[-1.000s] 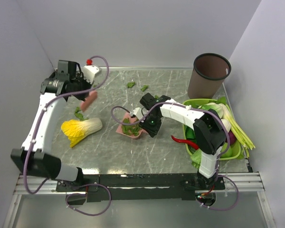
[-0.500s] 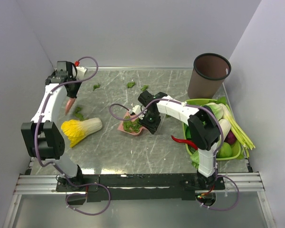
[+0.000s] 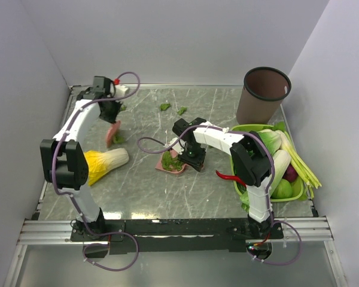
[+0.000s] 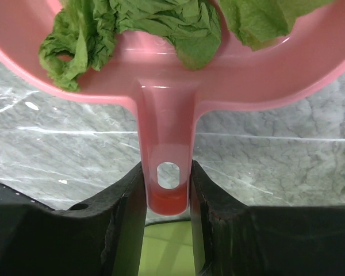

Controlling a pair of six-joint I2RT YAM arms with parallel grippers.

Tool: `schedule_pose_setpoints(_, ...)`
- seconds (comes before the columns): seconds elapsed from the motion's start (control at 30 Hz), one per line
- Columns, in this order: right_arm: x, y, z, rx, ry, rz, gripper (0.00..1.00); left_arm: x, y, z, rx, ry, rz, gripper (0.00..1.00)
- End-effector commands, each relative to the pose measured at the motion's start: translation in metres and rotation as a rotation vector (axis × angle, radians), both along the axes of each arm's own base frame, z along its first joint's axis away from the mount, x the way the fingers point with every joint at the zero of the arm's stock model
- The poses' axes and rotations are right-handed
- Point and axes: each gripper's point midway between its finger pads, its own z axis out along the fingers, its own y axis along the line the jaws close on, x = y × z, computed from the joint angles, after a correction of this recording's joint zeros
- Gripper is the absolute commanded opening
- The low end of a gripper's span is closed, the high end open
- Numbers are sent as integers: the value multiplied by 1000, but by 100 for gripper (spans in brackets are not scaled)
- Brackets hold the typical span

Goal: Sweep away the paper scraps from the table

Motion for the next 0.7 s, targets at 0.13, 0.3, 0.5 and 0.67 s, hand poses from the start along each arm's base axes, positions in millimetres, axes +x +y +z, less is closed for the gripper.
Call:
schedule_pose_setpoints(0.13,4,0,-5,-49,11,-8,0,-9,-110,2,-192,99,-188,1)
schedule_pose_setpoints(0.3,6,2,-10,-51,16,-11,0,-17,-146,8,-273,133,-283,1)
schedule_pose_setpoints(0.5,10,7,-13,-42,24,-16,0,-25,-179,19,-315,141,-351,1)
schedule_pose_setpoints(0.67,14,13,-13,-21,19,-7,0,-51,-216,35,-489,214,-474,1)
